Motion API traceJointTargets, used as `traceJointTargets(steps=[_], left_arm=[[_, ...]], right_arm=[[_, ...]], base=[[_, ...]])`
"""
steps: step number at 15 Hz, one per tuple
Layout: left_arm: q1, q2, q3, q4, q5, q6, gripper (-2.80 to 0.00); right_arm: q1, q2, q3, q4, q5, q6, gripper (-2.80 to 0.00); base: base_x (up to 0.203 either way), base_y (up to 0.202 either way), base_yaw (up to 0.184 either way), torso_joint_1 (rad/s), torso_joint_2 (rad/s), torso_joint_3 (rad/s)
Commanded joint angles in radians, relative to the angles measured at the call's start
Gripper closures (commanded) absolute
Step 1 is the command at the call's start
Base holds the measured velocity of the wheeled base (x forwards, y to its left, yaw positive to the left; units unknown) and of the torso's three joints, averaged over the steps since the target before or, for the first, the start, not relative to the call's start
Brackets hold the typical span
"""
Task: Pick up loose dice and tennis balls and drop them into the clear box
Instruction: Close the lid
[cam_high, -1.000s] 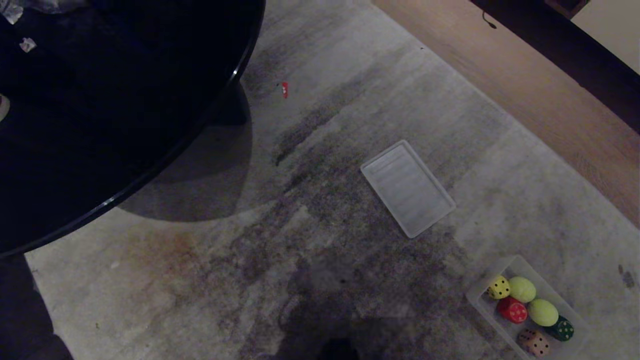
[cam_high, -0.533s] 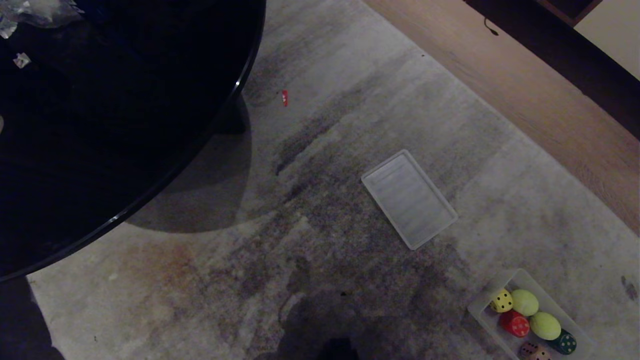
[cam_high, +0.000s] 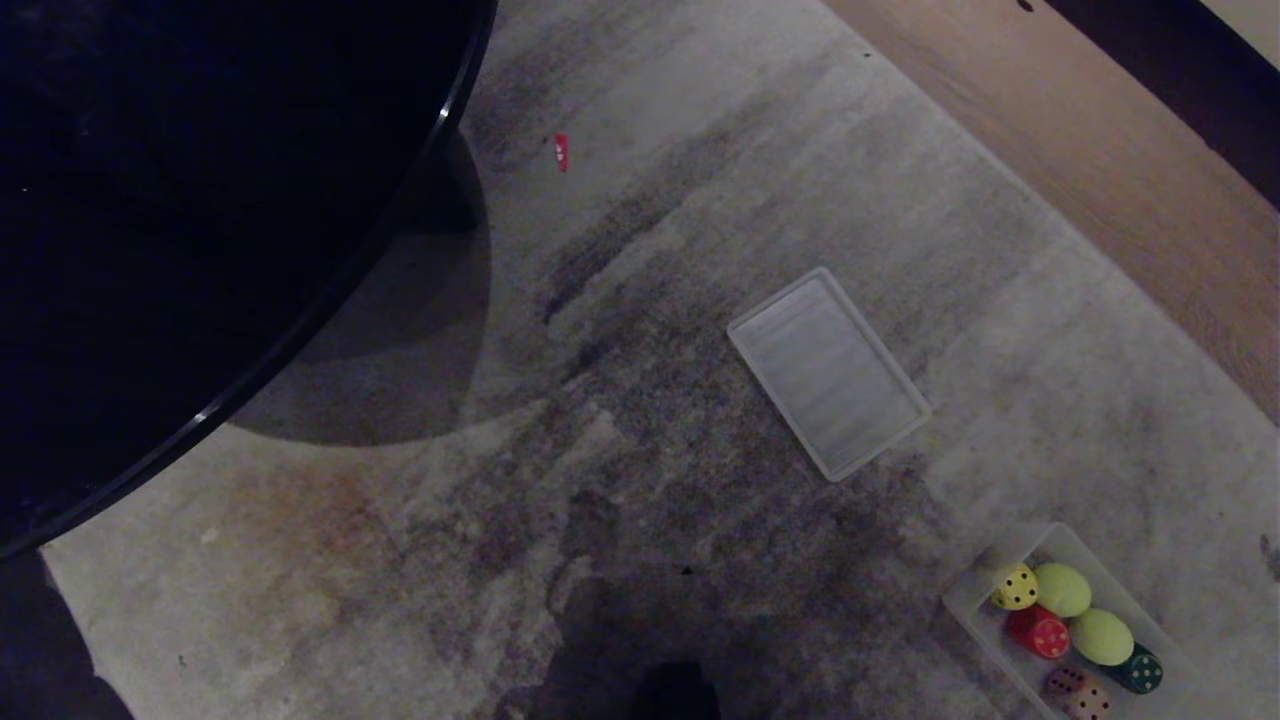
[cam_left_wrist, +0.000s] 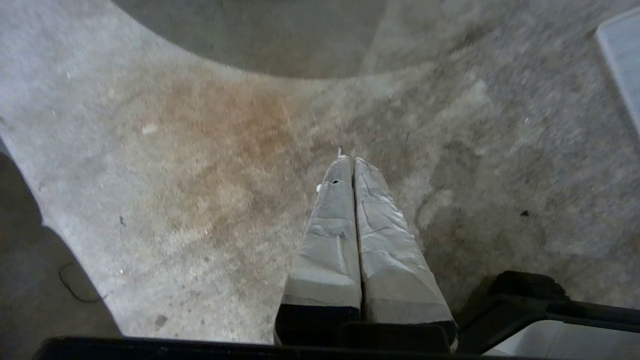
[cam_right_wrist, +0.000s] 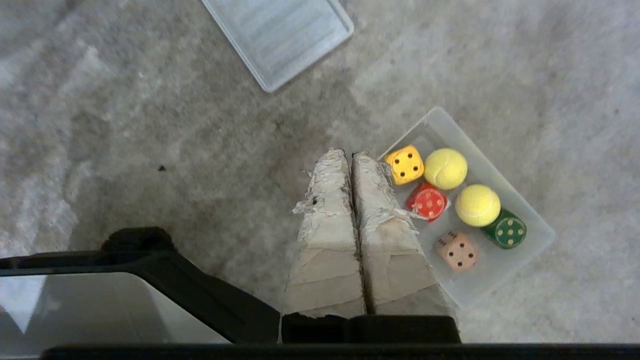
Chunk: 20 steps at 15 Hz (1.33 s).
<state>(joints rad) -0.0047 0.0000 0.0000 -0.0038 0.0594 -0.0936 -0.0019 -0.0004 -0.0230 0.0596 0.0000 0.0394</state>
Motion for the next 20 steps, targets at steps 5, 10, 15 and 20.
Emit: traceJointTargets(steps=[5, 10, 15, 20], left_arm=[[0.000, 0.002, 0.002, -0.001, 0.000, -0.001, 0.00], [0.000, 0.002, 0.002, -0.001, 0.000, 0.000, 0.00], [0.000, 0.002, 0.002, -0.001, 0.000, 0.000, 0.00], [0.000, 0.002, 0.002, 0.001, 0.000, -0.001, 0.00]], right_arm=[[0.000, 0.000, 0.000, 0.000, 0.000, 0.000, 0.00], [0.000, 0.000, 0.000, 0.000, 0.000, 0.000, 0.00], [0.000, 0.002, 0.000, 0.000, 0.000, 0.000, 0.00], [-0.001, 0.000, 0.000, 0.000, 0.001, -0.004, 0.00]], base=[[0.000, 0.000, 0.000, 0.003, 0.00, -0.200], [0.000, 0.000, 0.000, 0.001, 0.00, -0.196], [0.000, 0.000, 0.000, 0.002, 0.00, -0.200], [0.000, 0.000, 0.000, 0.002, 0.00, -0.186]])
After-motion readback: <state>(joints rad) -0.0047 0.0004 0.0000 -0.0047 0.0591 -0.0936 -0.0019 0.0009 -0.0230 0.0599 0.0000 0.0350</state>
